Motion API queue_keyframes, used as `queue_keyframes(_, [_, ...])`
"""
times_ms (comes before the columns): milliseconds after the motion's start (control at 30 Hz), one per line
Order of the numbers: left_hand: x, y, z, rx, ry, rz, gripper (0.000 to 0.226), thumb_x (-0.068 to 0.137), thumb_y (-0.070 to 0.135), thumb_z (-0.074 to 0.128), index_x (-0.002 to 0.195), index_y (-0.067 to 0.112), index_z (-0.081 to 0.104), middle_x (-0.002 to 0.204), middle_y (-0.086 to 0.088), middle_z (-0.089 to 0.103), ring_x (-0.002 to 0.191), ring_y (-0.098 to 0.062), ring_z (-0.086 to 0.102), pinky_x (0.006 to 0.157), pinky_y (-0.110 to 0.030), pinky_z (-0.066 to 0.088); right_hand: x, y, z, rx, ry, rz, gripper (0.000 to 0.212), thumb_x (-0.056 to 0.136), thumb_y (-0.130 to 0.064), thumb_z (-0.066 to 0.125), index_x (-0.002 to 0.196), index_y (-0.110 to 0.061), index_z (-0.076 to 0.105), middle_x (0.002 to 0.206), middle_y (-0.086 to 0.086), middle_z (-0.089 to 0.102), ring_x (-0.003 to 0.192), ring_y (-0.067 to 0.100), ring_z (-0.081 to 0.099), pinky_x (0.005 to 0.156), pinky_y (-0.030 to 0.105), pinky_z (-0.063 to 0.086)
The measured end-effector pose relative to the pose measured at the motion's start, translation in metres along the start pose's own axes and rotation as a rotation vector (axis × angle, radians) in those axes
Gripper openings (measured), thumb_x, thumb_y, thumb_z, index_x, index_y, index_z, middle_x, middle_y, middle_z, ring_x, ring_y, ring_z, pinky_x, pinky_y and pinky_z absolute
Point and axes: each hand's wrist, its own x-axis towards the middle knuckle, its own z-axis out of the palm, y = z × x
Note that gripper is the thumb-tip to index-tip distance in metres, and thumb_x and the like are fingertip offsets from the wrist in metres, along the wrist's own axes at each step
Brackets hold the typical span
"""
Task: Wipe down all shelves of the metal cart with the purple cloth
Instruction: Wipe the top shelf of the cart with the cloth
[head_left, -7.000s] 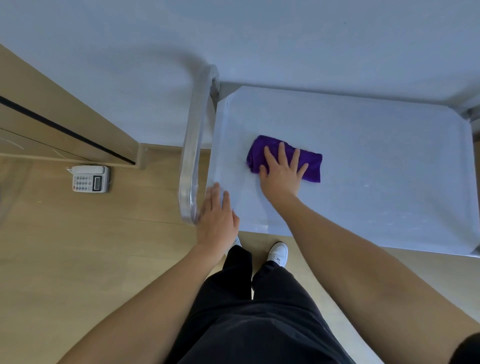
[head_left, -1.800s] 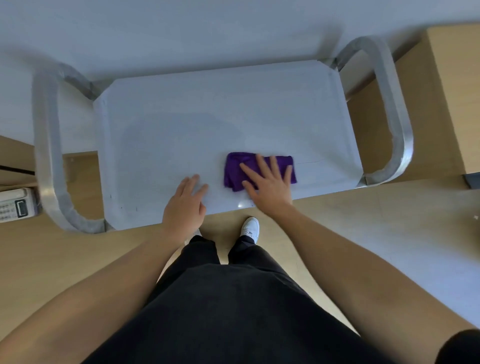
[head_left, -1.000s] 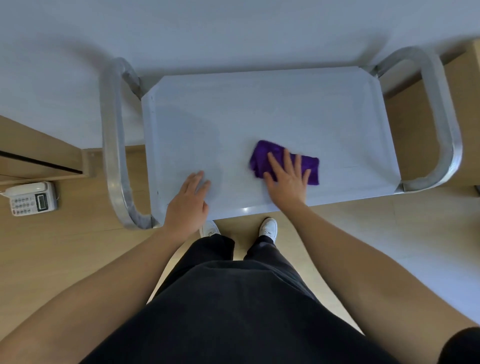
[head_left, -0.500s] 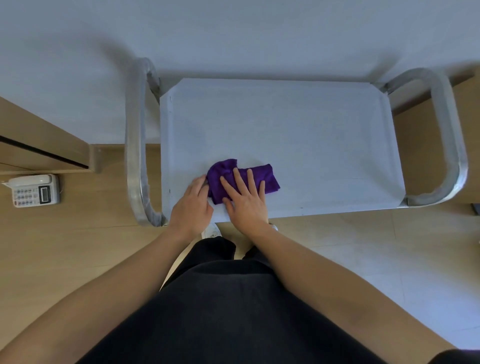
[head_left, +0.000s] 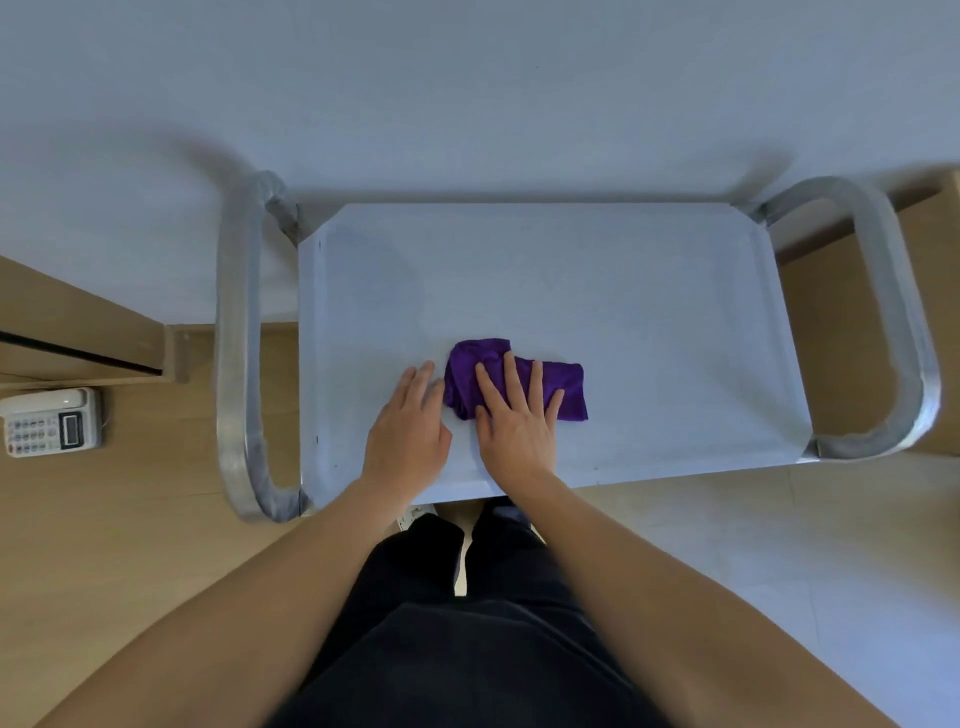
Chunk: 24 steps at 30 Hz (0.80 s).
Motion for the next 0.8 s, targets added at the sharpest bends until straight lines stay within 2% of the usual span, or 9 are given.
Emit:
queue_keyframes(167, [0.028, -0.003, -0.005, 0.028, 0.029, -0.034, 0.046, 0.090, 0.010, 0.049, 0.136, 0.005, 0.049, 0.155, -0.010, 0.033, 0.144, -0.032, 0.026, 0.104, -0.044, 0.044, 0.018, 0.001, -0.004, -0.005, 0.042, -0.037, 0.055, 0.097, -0.042, 0.024, 0.151, -0.036, 0.024, 0.163, 0.002, 0.014, 0.149, 0.036, 0.003, 0.115, 0.064, 0.005])
queue_keyframes(300, [0.048, -0.005, -0.010, 0.056, 0.055, -0.061, 0.048, 0.089, 0.009, 0.050, 0.137, 0.007, 0.049, 0.155, -0.009, 0.032, 0.145, -0.032, 0.026, 0.110, -0.046, 0.036, 0.062, 0.004, -0.017, -0.037, 0.037, -0.100, 0.053, 0.100, -0.037, 0.033, 0.151, -0.036, 0.023, 0.163, 0.002, 0.012, 0.149, 0.036, 0.003, 0.115, 0.064, 0.004])
queue_keyframes(500, [0.070, -0.006, -0.014, 0.064, 0.090, -0.076, 0.049, 0.086, 0.008, 0.056, 0.134, 0.003, 0.051, 0.150, -0.014, 0.039, 0.139, -0.036, 0.035, 0.104, -0.049, 0.043, 0.145, 0.004, -0.049, -0.075, 0.030, -0.175, 0.052, 0.102, -0.038, 0.033, 0.152, -0.037, 0.019, 0.163, 0.001, 0.009, 0.149, 0.034, 0.002, 0.116, 0.063, 0.004])
queue_keyframes(567, [0.076, -0.009, -0.016, 0.085, 0.099, -0.077, 0.048, 0.087, 0.011, 0.056, 0.134, 0.004, 0.050, 0.152, -0.013, 0.036, 0.140, -0.034, 0.033, 0.105, -0.047, 0.043, 0.171, 0.004, -0.062, -0.053, 0.034, -0.163, 0.051, 0.103, -0.038, 0.032, 0.152, -0.037, 0.018, 0.163, 0.001, 0.008, 0.149, 0.034, 0.000, 0.117, 0.063, 0.003])
queue_keyframes(733, [0.090, -0.019, -0.018, 0.147, 0.121, -0.127, 0.051, 0.095, 0.020, 0.050, 0.143, 0.007, 0.040, 0.157, -0.014, 0.028, 0.145, -0.032, 0.025, 0.110, -0.048, 0.038, 0.191, -0.023, -0.065, 0.022, 0.048, -0.002, 0.055, 0.101, -0.037, 0.034, 0.152, -0.038, 0.016, 0.164, 0.000, 0.004, 0.149, 0.037, -0.004, 0.115, 0.064, -0.002])
queue_keyframes(800, [0.090, -0.020, -0.014, 0.157, 0.132, -0.126, 0.051, 0.095, 0.019, 0.048, 0.144, 0.006, 0.039, 0.156, -0.015, 0.029, 0.145, -0.033, 0.024, 0.112, -0.049, 0.034, 0.178, -0.041, -0.055, -0.018, 0.061, -0.116, 0.055, 0.100, -0.040, 0.035, 0.152, -0.038, 0.018, 0.164, 0.001, 0.006, 0.148, 0.038, -0.003, 0.115, 0.065, -0.001])
